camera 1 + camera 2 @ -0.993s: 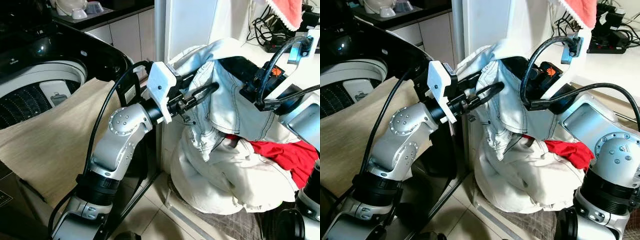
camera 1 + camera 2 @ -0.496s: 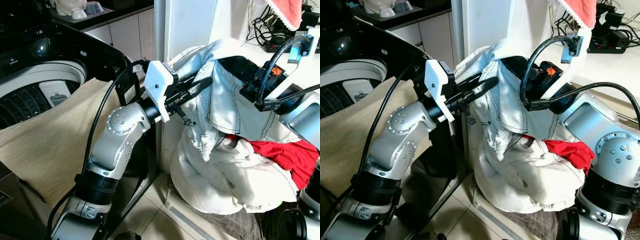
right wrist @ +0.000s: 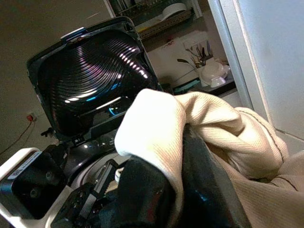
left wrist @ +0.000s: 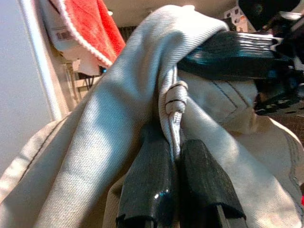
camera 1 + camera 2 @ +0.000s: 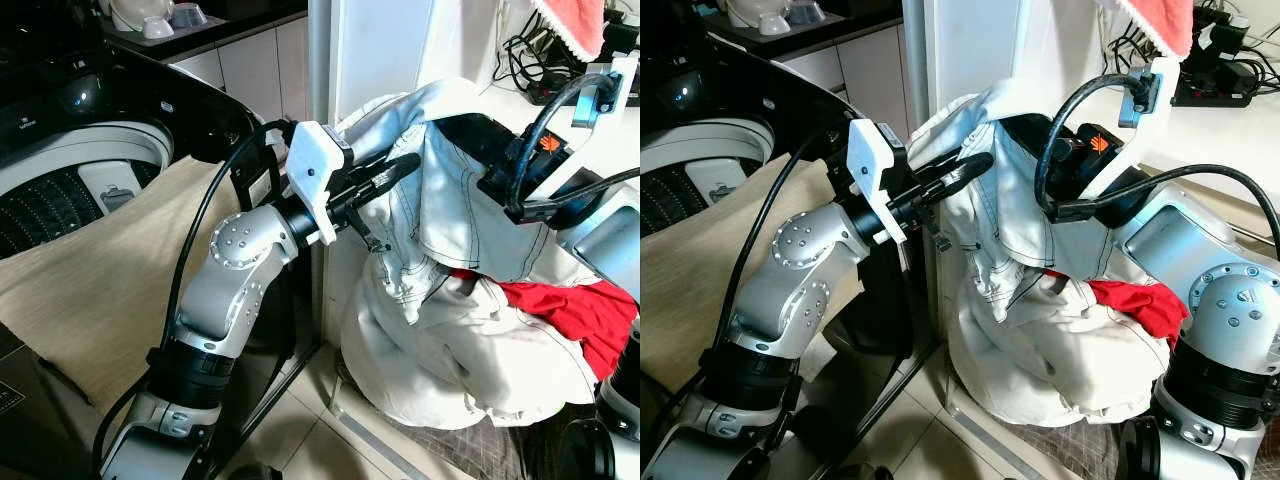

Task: Clothes washing

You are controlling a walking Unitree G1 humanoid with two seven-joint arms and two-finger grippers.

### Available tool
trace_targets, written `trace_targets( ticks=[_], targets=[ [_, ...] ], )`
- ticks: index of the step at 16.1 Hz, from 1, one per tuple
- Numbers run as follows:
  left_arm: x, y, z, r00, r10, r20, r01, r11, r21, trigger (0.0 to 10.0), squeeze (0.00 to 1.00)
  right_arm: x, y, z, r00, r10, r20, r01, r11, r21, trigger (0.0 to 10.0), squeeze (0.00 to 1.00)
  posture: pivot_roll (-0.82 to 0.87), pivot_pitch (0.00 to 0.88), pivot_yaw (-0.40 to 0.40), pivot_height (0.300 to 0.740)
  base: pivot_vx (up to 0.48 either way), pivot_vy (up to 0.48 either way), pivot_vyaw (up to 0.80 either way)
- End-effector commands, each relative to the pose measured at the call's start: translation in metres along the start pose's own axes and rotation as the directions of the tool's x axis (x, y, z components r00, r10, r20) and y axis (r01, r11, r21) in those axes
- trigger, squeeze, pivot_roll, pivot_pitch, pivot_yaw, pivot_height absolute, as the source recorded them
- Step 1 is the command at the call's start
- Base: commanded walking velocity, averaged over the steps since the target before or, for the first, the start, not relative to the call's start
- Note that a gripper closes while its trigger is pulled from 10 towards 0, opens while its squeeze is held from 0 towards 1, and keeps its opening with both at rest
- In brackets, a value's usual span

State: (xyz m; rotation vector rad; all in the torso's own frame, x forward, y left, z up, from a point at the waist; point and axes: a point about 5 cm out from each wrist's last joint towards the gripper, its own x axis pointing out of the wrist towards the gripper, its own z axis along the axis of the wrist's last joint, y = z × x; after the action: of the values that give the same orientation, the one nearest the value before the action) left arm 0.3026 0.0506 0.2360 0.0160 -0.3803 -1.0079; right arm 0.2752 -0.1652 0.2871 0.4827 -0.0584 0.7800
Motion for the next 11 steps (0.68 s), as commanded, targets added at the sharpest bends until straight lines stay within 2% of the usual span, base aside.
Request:
trace_targets(
  ticks=[1, 2, 3, 4, 5, 6, 7, 8, 9, 10, 11],
  targets=[
    [-0.001, 0.007, -0.001, 0.999, 0.034, -0.012, -0.034, 0.999, -0.004, 0.0, 0.0, -0.002, 0.006, 0.006, 0.998, 0.044, 0.036, -0.043, 0.999, -0.019, 10.0, 1.0, -0.09, 0.0, 0.038, 0.74, 0.0, 0.0, 0.0],
    [-0.001, 0.009, 0.0, 0.999, 0.045, -0.011, -0.045, 0.999, 0.002, 0.0, 0.0, -0.002, 0.006, 0.006, 0.998, 0.052, 0.037, -0.052, 0.999, -0.016, 10.0, 1.0, -0.09, 0.0, 0.038, 0.74, 0.0, 0.0, 0.0],
    [-0.005, 0.024, 0.005, 0.992, 0.126, -0.007, -0.126, 0.991, 0.038, 0.0, 0.0, -0.004, 0.009, 0.006, 0.997, 0.076, 0.028, -0.075, 0.996, -0.038, 10.0, 1.0, -0.09, 0.0, 0.038, 0.74, 0.0, 0.0, 0.0],
    [-0.008, 0.038, 0.011, 0.982, 0.187, 0.004, -0.187, 0.981, 0.06, 0.0, 0.0, -0.006, 0.008, 0.008, 0.998, 0.055, 0.027, -0.052, 0.996, -0.078, 10.0, 1.0, -0.08, 0.0, 0.038, 0.74, 0.0, 0.0, 0.0],
    [-0.012, 0.051, 0.017, 0.972, 0.236, 0.017, -0.237, 0.968, 0.082, 0.0, 0.0, -0.007, 0.005, 0.009, 1.0, 0.021, 0.022, -0.018, 0.993, -0.118, 10.0, 0.65, -0.08, 0.0, 0.038, 0.74, 0.0, 0.0, 0.0],
    [-0.016, 0.063, 0.024, 0.959, 0.281, 0.031, -0.282, 0.953, 0.107, 0.0, 0.0, -0.009, 0.003, 0.01, 1.0, 0.016, 0.018, -0.013, 0.991, -0.133, 10.0, 0.0, -0.08, 0.0, 0.038, 0.74, 0.0, 0.0, 0.0],
    [-0.021, 0.076, 0.033, 0.945, 0.322, 0.05, -0.326, 0.935, 0.139, 0.0, 0.0, -0.011, 0.005, 0.013, 0.999, 0.037, 0.028, -0.033, 0.989, -0.145, 10.0, 0.0, -0.08, 0.0, 0.038, 0.74, 0.0, 0.0, 0.0],
    [-0.026, 0.096, 0.054, 0.917, 0.388, 0.092, -0.399, 0.889, 0.224, 0.0, 0.0, -0.014, 0.01, 0.015, 0.996, 0.084, 0.031, -0.076, 0.979, -0.187, 10.0, 0.0, -0.08, 0.0, 0.038, 0.74, 0.0, 0.0, 0.0],
    [-0.029, 0.11, 0.069, 0.892, 0.435, 0.122, -0.451, 0.848, 0.278, 0.0, 0.0, -0.015, 0.013, 0.016, 0.994, 0.105, 0.031, -0.097, 0.975, -0.202, 10.0, 0.0, -0.07, 0.0, 0.04, 0.74, 0.0, 0.0, 0.0],
    [-0.039, 0.138, 0.106, 0.823, 0.527, 0.212, -0.566, 0.733, 0.377, 0.0, 0.0, -0.015, 0.018, 0.016, 0.99, 0.134, 0.033, -0.123, 0.969, -0.214, 10.0, 0.0, -0.07, 0.0, 0.04, 0.74, 0.0, 0.0, 0.0],
    [-0.045, 0.149, 0.124, 0.781, 0.568, 0.259, -0.62, 0.654, 0.433, 0.0, 0.0, -0.015, 0.019, 0.015, 0.99, 0.138, 0.033, -0.128, 0.968, -0.214, 10.0, 0.0, -0.07, 0.0, 0.041, 0.74, 0.0, 0.0, 0.0]
  ],
)
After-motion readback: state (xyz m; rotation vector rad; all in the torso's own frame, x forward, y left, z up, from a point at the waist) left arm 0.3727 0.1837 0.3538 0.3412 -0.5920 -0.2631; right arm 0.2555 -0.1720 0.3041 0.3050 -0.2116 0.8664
